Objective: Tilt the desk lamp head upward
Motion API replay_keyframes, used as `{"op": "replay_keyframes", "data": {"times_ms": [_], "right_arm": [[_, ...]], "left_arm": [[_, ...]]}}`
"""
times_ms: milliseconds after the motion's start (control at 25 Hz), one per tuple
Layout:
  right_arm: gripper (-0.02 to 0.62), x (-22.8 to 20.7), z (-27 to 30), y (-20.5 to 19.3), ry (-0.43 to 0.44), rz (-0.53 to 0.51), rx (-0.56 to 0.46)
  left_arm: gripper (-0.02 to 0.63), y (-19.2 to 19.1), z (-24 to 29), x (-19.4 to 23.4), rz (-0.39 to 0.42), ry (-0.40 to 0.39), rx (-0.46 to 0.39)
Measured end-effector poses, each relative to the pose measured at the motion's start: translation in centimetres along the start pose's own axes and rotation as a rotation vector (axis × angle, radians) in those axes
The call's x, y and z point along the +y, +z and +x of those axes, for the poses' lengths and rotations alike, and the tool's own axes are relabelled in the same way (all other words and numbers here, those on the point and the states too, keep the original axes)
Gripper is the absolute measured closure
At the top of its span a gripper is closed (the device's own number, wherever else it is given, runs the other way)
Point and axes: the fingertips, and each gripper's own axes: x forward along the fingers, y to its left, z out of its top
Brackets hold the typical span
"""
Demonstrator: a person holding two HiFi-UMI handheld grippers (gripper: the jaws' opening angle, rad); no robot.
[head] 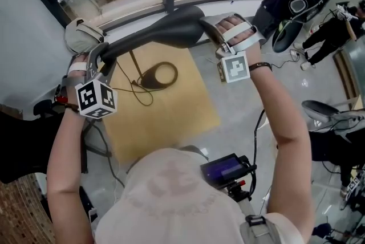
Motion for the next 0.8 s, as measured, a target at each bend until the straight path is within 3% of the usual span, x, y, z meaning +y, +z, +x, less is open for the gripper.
{"op": "replay_keyframes", "data": {"times_ms": [800], "right_arm": [[0.509, -5.2, -1.8, 0.1, -0.111, -0.075, 0.038]], "left_arm": [[0.382, -0.7, 0.5, -1.4, -0.17, -0.067, -0.058]]}}
